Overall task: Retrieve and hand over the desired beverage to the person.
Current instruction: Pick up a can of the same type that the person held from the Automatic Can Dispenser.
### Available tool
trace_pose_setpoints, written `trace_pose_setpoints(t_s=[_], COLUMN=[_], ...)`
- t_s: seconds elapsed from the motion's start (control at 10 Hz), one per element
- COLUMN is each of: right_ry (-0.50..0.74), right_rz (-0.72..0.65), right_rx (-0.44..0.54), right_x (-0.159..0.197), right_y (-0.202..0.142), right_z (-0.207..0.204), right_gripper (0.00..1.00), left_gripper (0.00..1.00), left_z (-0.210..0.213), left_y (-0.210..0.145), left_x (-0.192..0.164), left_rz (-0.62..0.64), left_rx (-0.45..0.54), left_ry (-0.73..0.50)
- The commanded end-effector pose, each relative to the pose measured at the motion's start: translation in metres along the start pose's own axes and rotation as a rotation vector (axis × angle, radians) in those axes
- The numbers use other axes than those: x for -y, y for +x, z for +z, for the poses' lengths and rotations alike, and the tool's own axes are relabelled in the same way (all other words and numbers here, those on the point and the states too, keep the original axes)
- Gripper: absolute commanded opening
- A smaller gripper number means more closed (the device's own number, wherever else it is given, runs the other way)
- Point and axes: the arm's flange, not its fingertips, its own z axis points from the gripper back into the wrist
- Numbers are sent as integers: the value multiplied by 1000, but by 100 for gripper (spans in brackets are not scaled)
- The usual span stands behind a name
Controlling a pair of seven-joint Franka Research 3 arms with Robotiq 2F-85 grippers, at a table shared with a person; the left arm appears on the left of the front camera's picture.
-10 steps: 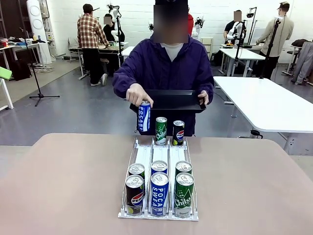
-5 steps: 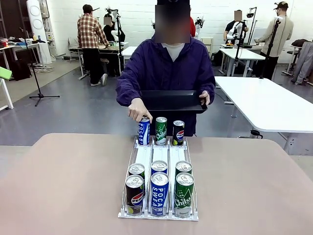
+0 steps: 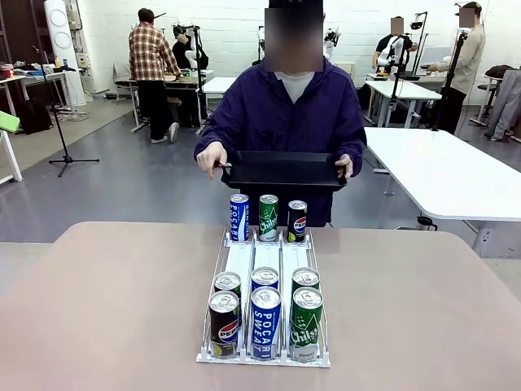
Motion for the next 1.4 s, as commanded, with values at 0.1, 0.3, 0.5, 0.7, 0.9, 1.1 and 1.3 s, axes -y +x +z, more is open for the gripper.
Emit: trace_pose_setpoints(t_s=[0.1,0.3,0.5,0.7,0.9,1.1,1.3], right_ry=[22,22,22,22,22,22,22], right_rz=[8,8,8,8,8,8,8], right_rx=[5,5,5,5,5,5,5], right_x=[0,0,0,0,0,0,0], right_y=[-1,-1,-1,-1,-1,-1,-1], right_z=[-1,-1,-1,-1,-1,-1,-1], right_gripper=[100,100,100,100,100,100,100], left_gripper=[100,100,100,100,100,100,100], left_z=[1,1,1,-24,-74,-137,-209], left_y=[2,2,2,10,30,42,37], left_x=[-2,-2,-2,20,73,130,184], left_rz=[-9,-9,-9,-71,-187,-95,153], left_rx=[8,8,8,-86,-286,-501,-495], left_ry=[-15,-15,-15,-2,-14,0,263])
